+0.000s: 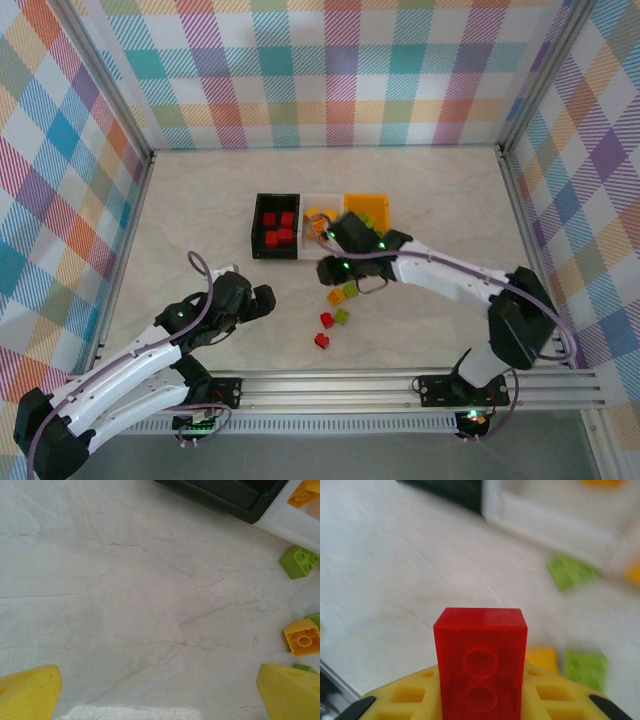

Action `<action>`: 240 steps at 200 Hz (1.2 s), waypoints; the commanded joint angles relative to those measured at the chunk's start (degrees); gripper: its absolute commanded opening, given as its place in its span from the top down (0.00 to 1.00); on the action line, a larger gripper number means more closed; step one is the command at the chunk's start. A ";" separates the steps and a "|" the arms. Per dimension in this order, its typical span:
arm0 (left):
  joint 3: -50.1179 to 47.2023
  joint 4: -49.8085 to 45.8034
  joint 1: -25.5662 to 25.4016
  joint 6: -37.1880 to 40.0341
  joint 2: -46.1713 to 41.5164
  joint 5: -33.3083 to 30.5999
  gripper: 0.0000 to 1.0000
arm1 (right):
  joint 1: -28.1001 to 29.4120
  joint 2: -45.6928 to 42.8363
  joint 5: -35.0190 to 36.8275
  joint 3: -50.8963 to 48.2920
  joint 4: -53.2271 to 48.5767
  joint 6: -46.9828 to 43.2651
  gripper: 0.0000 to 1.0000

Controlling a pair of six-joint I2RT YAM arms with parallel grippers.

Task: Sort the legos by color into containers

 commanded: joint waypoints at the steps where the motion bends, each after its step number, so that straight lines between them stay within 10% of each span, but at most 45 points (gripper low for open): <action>1: -0.86 -2.03 0.12 -2.04 -1.44 0.02 0.00 | -0.31 8.50 -3.60 9.93 0.74 -3.36 0.71; 81: -1.66 -2.57 0.06 -1.62 -2.77 3.05 0.00 | -4.23 37.71 -4.85 48.87 -10.64 -6.01 0.69; 113: -1.40 -2.57 0.06 -0.65 -2.75 4.01 0.00 | -4.23 39.15 -3.64 51.67 -10.54 -5.84 0.39; 240: 6.13 7.26 -1.37 6.80 12.30 11.98 0.02 | -4.50 5.41 3.65 8.32 4.03 -1.56 0.32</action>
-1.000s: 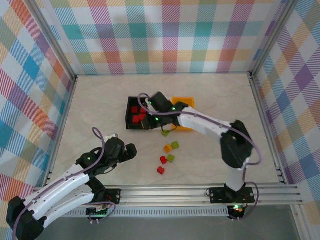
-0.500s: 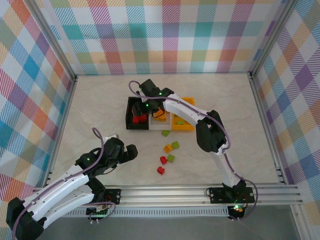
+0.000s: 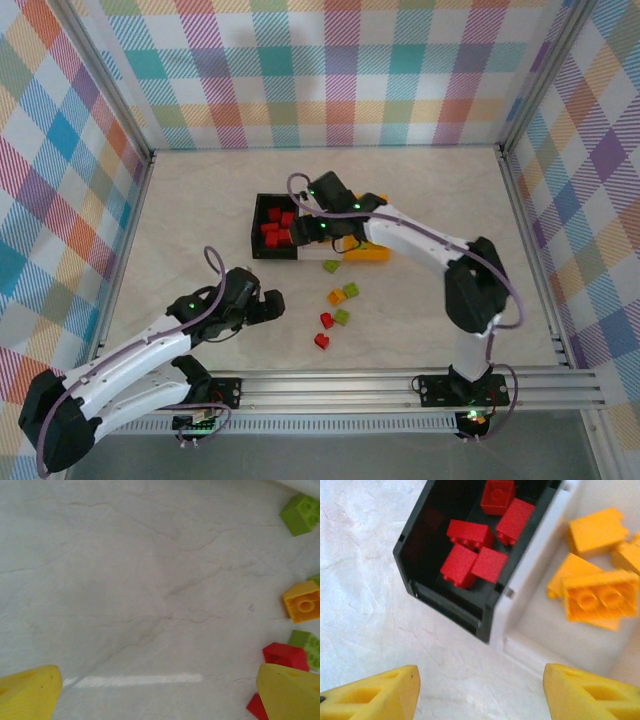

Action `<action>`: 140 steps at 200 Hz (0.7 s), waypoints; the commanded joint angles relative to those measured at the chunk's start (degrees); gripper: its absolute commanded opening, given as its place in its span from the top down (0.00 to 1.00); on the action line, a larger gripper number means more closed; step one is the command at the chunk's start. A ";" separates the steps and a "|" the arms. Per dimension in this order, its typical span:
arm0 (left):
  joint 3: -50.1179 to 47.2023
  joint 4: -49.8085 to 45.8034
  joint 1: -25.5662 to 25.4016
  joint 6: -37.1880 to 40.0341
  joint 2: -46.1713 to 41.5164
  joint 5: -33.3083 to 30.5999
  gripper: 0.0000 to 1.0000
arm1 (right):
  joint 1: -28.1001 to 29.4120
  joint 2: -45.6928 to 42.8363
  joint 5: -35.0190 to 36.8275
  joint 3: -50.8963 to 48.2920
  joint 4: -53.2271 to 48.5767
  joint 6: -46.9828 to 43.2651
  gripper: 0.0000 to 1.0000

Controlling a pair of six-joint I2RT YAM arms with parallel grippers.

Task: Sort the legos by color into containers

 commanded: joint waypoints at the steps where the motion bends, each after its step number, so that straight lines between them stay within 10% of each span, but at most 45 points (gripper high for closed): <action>1: 3.87 4.95 -1.27 3.43 4.21 3.72 0.02 | 0.16 -6.98 2.29 -8.75 3.64 2.17 0.32; 72: 13.72 4.61 -20.81 7.84 28.58 2.06 0.12 | -3.54 -26.57 4.58 -33.28 5.25 6.94 0.29; 140: 17.17 5.65 -25.73 9.91 37.79 0.08 0.33 | -5.72 -33.10 4.99 -38.08 4.82 7.72 0.29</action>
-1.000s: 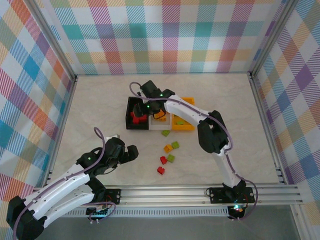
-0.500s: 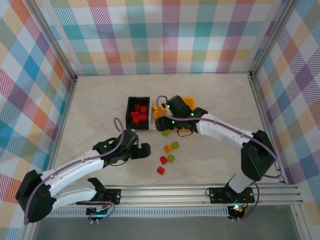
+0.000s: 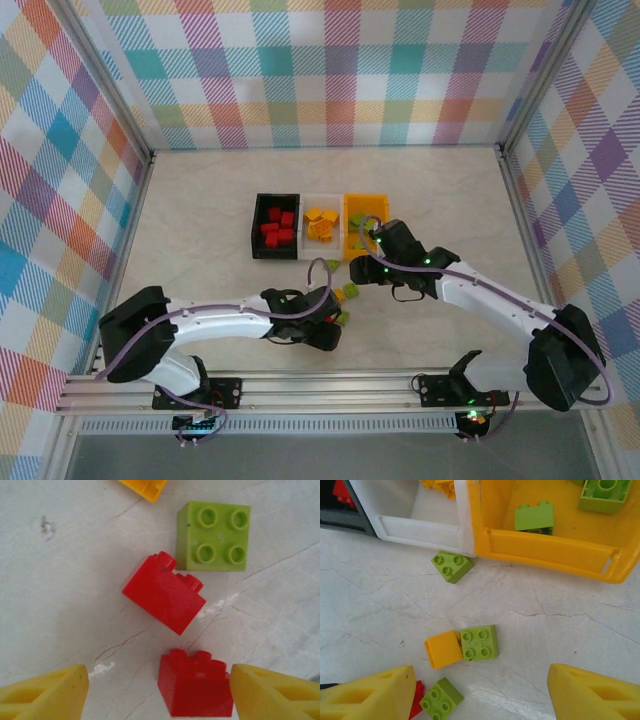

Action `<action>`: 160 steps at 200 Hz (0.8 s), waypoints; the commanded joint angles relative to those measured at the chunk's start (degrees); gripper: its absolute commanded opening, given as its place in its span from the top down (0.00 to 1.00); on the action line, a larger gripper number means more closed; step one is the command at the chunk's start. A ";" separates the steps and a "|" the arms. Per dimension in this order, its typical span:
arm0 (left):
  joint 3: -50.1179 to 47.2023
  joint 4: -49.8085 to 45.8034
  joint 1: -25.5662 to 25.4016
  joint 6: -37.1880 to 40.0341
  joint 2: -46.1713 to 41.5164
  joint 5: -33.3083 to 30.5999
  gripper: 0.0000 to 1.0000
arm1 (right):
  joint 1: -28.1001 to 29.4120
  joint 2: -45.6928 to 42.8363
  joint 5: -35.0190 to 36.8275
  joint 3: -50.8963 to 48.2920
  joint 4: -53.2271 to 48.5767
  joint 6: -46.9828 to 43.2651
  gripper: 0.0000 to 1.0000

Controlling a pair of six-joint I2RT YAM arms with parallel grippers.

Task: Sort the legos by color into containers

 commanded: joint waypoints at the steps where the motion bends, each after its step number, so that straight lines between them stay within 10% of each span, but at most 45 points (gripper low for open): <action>1: 1.30 -1.73 -1.14 2.11 2.88 -1.57 0.34 | -0.54 -1.72 0.56 -1.03 1.11 0.73 0.29; 101: 2.70 -8.21 -2.60 1.37 0.03 -0.01 0.19 | -1.96 -3.08 -0.30 -2.13 1.11 0.50 0.28; 160: 0.64 -9.80 -4.44 0.21 0.01 3.43 0.33 | -2.30 -3.10 -0.63 -2.06 1.05 0.36 0.28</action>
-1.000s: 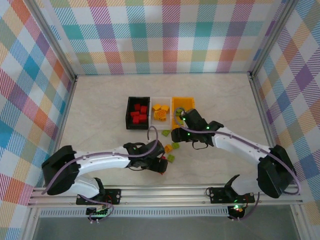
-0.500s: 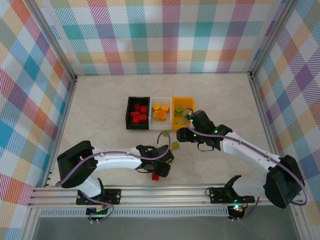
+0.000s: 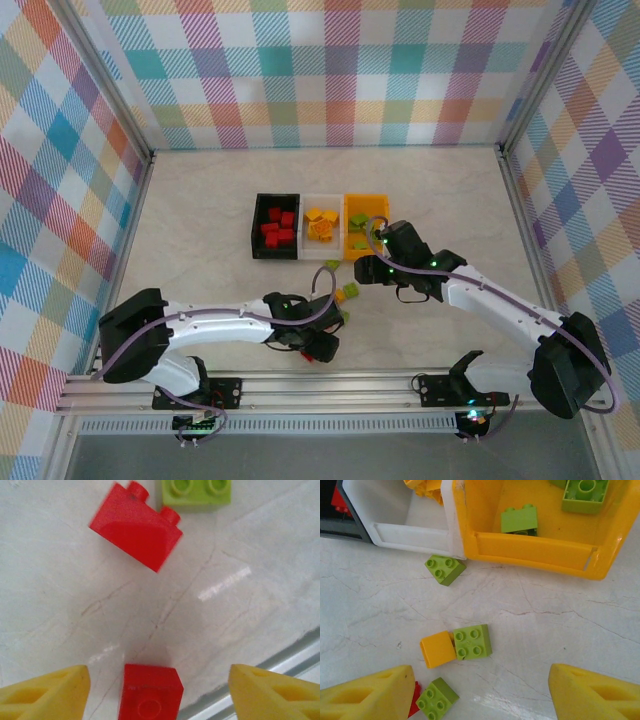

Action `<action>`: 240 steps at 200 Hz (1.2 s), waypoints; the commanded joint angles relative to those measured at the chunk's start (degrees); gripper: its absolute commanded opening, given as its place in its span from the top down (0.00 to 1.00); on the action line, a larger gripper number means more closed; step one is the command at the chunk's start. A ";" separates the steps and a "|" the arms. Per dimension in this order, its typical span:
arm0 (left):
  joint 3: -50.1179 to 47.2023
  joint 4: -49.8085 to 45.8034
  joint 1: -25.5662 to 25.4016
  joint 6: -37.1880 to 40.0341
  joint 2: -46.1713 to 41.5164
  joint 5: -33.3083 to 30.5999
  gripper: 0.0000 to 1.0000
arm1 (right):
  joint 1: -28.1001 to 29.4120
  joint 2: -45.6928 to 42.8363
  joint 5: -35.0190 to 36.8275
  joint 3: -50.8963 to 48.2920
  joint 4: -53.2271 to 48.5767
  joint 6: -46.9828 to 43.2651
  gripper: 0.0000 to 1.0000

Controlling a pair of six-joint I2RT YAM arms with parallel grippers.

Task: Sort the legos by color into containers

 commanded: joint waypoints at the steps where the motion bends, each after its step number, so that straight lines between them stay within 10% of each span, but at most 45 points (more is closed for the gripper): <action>1: -0.84 -1.88 -1.01 -0.82 1.33 1.85 0.33 | -0.51 -1.00 -0.51 -0.40 0.73 0.16 0.28; 127: -1.12 -4.45 -2.90 -1.70 2.62 -7.91 0.69 | -2.36 -1.07 -1.32 0.71 -0.08 -0.37 0.28; 187: 3.54 -1.13 19.41 2.16 -11.31 -11.36 0.69 | -2.53 -0.65 -1.34 -0.23 0.99 0.29 0.28; 240: 17.49 4.09 35.84 5.13 0.97 -12.49 0.71 | -2.71 -0.63 -1.60 -0.40 0.91 0.41 0.28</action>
